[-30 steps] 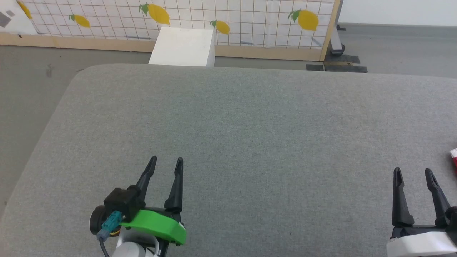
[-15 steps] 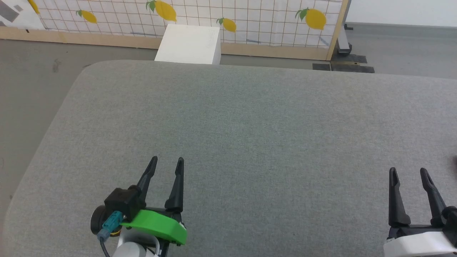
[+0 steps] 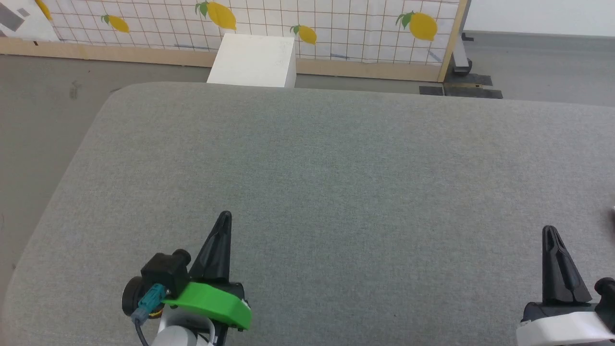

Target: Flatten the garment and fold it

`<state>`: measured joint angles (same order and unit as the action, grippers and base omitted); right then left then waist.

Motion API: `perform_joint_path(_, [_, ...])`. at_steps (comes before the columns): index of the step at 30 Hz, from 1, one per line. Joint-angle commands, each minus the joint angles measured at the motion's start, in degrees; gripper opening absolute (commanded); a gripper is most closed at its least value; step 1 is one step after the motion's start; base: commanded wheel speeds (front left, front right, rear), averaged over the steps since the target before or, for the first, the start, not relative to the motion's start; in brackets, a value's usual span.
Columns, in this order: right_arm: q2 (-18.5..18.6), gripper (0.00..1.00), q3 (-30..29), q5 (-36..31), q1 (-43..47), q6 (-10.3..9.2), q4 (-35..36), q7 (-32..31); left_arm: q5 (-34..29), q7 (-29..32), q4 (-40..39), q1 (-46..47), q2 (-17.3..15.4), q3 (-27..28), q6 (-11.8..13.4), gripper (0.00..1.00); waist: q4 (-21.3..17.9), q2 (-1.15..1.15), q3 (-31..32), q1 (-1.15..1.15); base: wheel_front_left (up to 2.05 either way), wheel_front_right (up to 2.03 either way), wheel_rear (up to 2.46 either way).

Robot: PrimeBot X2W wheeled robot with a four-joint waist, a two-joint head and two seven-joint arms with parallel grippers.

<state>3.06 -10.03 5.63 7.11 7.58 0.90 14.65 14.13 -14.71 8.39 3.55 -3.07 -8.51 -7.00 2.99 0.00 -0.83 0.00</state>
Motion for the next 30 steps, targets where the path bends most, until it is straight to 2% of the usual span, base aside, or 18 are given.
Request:
perform_joint_path(1, [0.0, 0.00, 0.1, -0.1, -0.1, 0.00, 0.0, -0.2, -0.2, 0.2, -0.1, 0.0, 0.0, 0.1, 0.1, 0.00, 0.0, 0.00, 0.0, 0.00, 0.00, 0.00, 0.00])
perform_joint_path(30, [0.0, 0.00, 2.4, -1.4, -1.7, -0.02, -0.2, -3.5, -3.4, 3.5, -2.0, -0.9, 0.0, 2.0, 1.7, 0.00, -0.7, 0.00, 0.2, 0.00, 0.00, 0.00, 0.00])
